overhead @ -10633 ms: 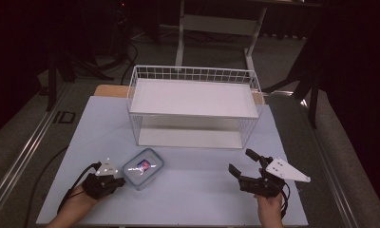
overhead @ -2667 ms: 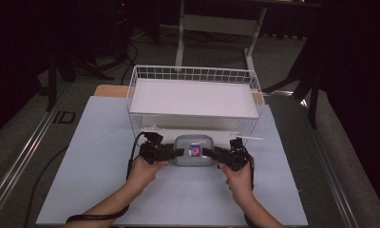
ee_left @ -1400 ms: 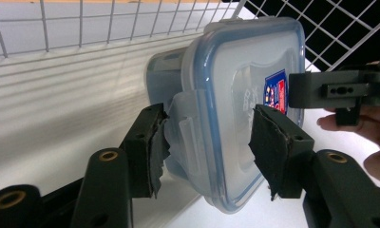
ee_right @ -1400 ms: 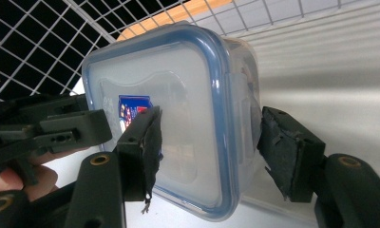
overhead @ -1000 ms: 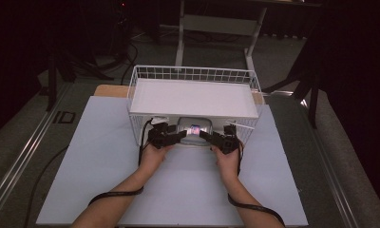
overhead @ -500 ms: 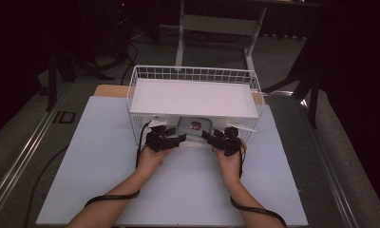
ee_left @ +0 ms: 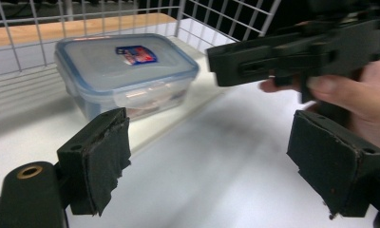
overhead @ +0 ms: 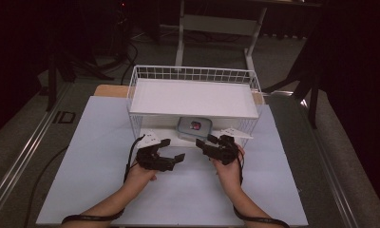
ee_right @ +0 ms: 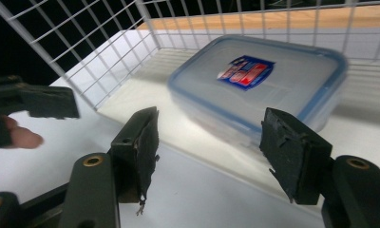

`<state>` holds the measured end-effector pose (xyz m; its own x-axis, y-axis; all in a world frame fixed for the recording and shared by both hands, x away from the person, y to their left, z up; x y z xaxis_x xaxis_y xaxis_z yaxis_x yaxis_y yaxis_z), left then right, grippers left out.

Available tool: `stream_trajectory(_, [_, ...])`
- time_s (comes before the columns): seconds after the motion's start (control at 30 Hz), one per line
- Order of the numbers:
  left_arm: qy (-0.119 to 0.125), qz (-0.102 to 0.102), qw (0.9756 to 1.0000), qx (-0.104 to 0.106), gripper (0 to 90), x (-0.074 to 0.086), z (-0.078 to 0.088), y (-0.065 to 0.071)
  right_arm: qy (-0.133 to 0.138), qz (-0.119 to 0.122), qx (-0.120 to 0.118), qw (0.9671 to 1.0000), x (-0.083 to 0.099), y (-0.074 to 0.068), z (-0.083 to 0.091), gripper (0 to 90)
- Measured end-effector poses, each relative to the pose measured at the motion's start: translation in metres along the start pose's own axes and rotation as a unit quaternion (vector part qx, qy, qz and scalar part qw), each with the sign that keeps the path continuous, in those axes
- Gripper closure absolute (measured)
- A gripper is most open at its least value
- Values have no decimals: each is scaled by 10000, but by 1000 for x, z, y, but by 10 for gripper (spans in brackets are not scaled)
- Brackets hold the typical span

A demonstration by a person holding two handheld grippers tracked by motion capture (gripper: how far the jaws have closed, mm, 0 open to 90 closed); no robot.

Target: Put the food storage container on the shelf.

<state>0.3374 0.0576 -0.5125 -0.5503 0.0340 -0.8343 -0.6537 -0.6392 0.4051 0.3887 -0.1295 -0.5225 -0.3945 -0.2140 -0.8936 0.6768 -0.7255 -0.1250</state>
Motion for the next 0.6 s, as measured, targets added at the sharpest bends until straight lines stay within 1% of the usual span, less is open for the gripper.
stream_trajectory(0.03, [-29, -19, 10000, 29, 127, 0, 3, 2, -28, 34, 5, 10000, 1, -1, -1, 399])
stream_trajectory(0.1, [-37, -45, 10000, 44, 33, 1, 10, 6, -66, 54, -103, 9999, 3, -4, -2, 398])
stream_trajectory(0.17, [-21, 3, 10000, 7, 27, 3, 17, 8, -130, 143, -151, 9997, 6, -8, -4, 403])
stream_trajectory(0.2, [-25, -2, 10000, 14, 27, 5, 20, 9, -160, 205, -134, 9996, 7, -10, -4, 422])
stream_trajectory(0.27, [-88, -80, 9999, 18, 27, 9, 25, 13, -219, 302, -36, 9993, 10, -13, -5, 491])
stream_trajectory(0.3, [-108, -144, 9998, 4, 27, 12, 27, 15, -271, 338, 23, 9991, 11, -13, -6, 554])
stream_trajectory(0.33, [-124, -192, 9997, -15, 27, 15, 29, 17, -323, 351, 21, 9989, 12, -14, -8, 616])
stream_trajectory(0.37, [-104, -200, 9997, 1, 27, 18, 31, 18, -391, 321, -56, 9987, 14, -15, -9, 659])
stream_trajectory(0.4, [-100, -201, 9997, -11, 27, 21, 32, 18, -460, 337, -19, 9984, 16, -14, -11, 730])
stream_trajectory(0.47, [-63, -121, 9999, 10, 27, 28, 32, 18, -566, 327, -76, 9978, 18, -15, -15, 818])
stream_trajectory(0.5, [-66, -105, 9999, -19, 27, 32, 31, 16, -634, 332, -81, 9974, 20, -14, -17, 850])
stream_trajectory(0.57, [-106, -120, 9998, -67, 27, 36, 30, 13, -715, 261, -162, 9970, 23, -12, -21, 877])
stream_trajectory(0.6, [-87, -111, 9998, -119, 27, 37, 29, 10, -769, 284, -104, 9966, 24, -11, -23, 891])
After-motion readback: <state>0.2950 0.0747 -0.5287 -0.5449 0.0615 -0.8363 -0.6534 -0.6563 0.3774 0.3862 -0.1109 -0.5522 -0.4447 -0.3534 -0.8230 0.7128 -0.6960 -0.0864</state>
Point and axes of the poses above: each handheld gripper's, and its own axes: z roughly backward along the jaws, x roughly out of its underside, y roughly to its right, the point moved 6 cm from there along -z, roughly forward along the jaws, and after that the axes turned 12 degrees about z, right-handed, at the moved point
